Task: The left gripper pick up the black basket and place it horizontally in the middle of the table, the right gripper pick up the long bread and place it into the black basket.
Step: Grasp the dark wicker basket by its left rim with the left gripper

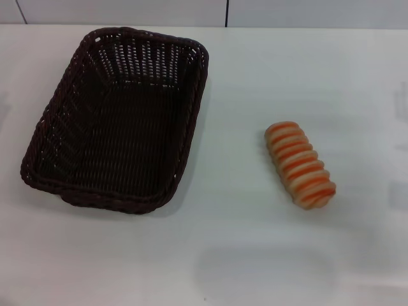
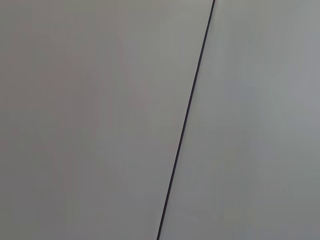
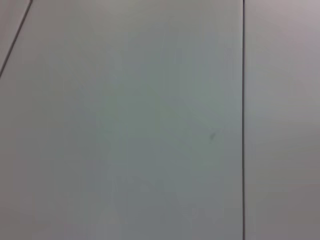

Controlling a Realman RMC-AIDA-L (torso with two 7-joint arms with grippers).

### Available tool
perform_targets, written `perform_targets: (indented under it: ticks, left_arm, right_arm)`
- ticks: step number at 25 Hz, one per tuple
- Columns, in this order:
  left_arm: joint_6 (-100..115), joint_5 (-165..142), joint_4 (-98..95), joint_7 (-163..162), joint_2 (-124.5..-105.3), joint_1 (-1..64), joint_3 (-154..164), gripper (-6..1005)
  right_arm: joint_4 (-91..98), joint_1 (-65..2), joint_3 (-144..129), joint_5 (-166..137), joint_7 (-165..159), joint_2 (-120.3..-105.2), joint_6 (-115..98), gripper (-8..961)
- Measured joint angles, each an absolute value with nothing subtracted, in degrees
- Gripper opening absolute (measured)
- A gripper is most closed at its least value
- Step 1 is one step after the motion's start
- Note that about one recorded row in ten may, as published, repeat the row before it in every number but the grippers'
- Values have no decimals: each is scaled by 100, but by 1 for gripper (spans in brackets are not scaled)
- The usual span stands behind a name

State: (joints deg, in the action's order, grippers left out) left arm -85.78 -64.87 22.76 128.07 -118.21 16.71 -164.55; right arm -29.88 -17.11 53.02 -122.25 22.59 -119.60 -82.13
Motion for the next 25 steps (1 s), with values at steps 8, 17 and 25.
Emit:
perform_targets:
  ticks: [8, 17, 25]
  left_arm:
    - [-8558, -6508, 2276, 12813, -11813, 1685, -16453, 748]
    - [-8569, -6506, 2365, 12594, -11811, 1696, -16394, 755]
    - [-7502, -7007, 4458, 9657, -11762, 1469, -14967, 761]
  right_arm:
    - [-2988, -1698, 5290, -12224, 2259, -11962, -8202, 598]
    - [-2988, -1688, 5291, -12224, 2259, -11962, -8200, 597]
    - [-2988, -1703, 5292, -12219, 2250, -11962, -8200, 596]
